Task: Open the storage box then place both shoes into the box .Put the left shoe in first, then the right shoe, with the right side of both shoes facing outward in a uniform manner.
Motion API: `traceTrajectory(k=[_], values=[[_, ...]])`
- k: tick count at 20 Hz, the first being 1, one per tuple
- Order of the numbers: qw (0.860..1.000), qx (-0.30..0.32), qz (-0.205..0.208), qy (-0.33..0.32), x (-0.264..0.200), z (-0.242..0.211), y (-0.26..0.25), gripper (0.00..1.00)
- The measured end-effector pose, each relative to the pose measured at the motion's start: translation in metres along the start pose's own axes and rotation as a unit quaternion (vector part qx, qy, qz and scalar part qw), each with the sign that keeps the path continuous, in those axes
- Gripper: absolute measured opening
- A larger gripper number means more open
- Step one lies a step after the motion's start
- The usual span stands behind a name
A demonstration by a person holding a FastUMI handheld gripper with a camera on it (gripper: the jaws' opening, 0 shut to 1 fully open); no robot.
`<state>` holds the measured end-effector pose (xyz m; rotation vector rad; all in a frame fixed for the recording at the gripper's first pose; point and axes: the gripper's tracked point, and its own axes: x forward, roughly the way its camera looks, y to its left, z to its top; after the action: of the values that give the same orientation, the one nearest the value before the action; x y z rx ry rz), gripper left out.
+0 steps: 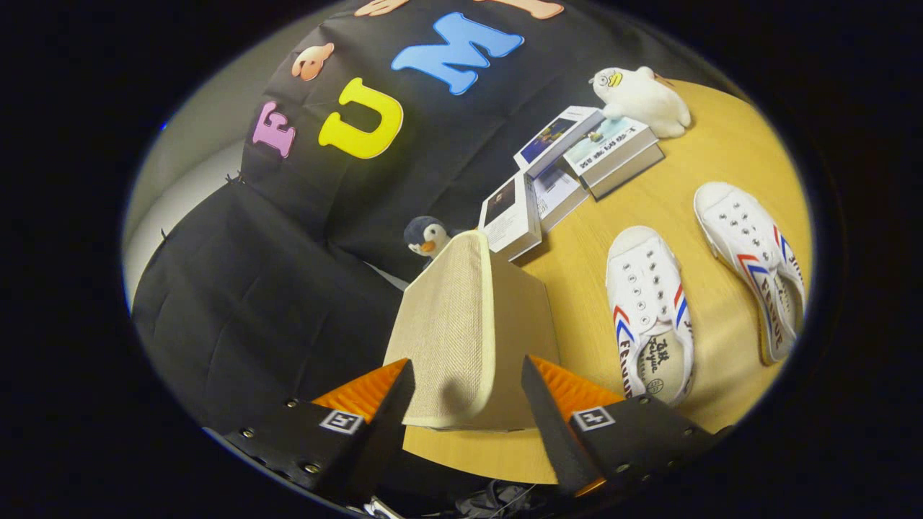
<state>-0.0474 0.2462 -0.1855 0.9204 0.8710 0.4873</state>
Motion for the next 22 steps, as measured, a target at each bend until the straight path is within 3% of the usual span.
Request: traceTrajectory(k=[2, 5, 6, 7, 10, 11, 12, 22], values=[[0.999, 0.03, 0.003, 0.022, 0.003, -0.007, -0.002, 0.62], [0.998, 0.049, 0.014, 0.039, 0.005, -0.015, 0.001, 0.62], [0.997, 0.059, 0.018, 0.037, 0.007, -0.014, 0.004, 0.42], [0.997, 0.061, 0.019, 0.044, 0.005, -0.014, 0.004, 0.35], [0.997, 0.053, 0.028, 0.046, 0.002, -0.002, 0.005, 0.34], [0.997, 0.069, 0.024, 0.028, 0.015, 0.003, 0.009, 0.17], [0.996, 0.072, 0.033, 0.032, 0.001, -0.003, 0.012, 0.0], [0.997, 0.013, 0.066, 0.028, -0.013, 0.018, 0.086, 0.0]])
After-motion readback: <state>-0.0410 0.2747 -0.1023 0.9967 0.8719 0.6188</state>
